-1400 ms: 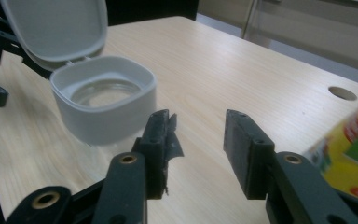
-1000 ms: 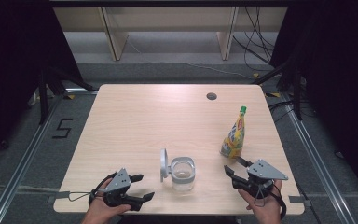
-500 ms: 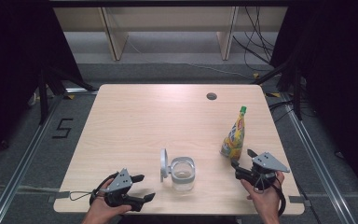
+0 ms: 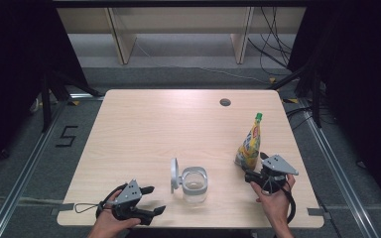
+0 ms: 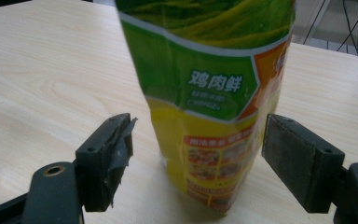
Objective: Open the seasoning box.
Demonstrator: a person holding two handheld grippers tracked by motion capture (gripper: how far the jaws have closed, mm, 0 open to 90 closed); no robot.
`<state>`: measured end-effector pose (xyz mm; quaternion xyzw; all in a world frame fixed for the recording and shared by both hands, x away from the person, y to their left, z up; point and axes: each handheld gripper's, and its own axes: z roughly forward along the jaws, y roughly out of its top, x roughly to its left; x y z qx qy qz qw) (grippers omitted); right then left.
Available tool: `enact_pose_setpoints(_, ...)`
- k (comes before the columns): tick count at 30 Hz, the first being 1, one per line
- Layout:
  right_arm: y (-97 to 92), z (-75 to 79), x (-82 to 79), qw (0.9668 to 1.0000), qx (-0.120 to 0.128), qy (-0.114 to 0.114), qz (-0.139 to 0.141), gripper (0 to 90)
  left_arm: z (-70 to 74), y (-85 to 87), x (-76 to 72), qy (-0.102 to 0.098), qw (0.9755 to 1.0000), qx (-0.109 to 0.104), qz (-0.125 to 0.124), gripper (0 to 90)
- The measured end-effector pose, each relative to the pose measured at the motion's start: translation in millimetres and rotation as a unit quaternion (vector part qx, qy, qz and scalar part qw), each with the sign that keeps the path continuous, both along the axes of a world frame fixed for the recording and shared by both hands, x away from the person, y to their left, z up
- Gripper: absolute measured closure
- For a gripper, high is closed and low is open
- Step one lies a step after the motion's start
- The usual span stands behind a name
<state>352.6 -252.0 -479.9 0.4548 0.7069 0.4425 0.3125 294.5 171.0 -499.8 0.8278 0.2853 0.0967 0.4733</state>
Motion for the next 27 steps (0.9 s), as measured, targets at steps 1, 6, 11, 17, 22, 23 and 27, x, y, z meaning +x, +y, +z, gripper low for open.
enact_pose_setpoints(1,0.4,-1.0,3.0,1.0,-0.001,-0.003,0.001,25.6,-0.2,-0.5,-0.6,0.002,1.0,-0.008,0.001,23.0)
enact_pose_setpoints(6,5.6,-2.6,10.0,0.9999,-0.002,-0.004,-0.013,24.8,-0.4,-0.8,-0.4,0.004,0.9999,-0.012,0.003,23.1)
enact_pose_setpoints(11,6.3,-4.1,14.4,0.9994,-0.005,-0.018,-0.031,23.7,-1.2,-0.9,1.9,-0.004,0.9999,-0.009,-0.004,23.1)
enact_pose_setpoints(17,8.9,-7.8,19.7,0.9991,0.012,-0.011,-0.04,22.4,-0.6,-1.8,2.2,-0.004,1.0,-0.002,-0.005,23.1)
enact_pose_setpoints(22,11.1,-9.2,20.9,0.9987,0.014,-0.01,-0.048,21.6,-1.4,-4.0,0.5,0.007,0.9999,-0.007,-0.001,23.1)
enact_pose_setpoints(23,13.4,-9.3,19.5,0.998,0.024,-0.004,-0.059,21.7,-1.3,-4.1,0.4,0.005,1.0,-0.008,0.0,23.2)
enact_pose_setpoints(27,13.3,-10.6,21.9,0.9977,0.017,-0.015,-0.064,22.0,-1.3,-4.3,0.4,0.004,1.0,-0.007,0.001,23.3)
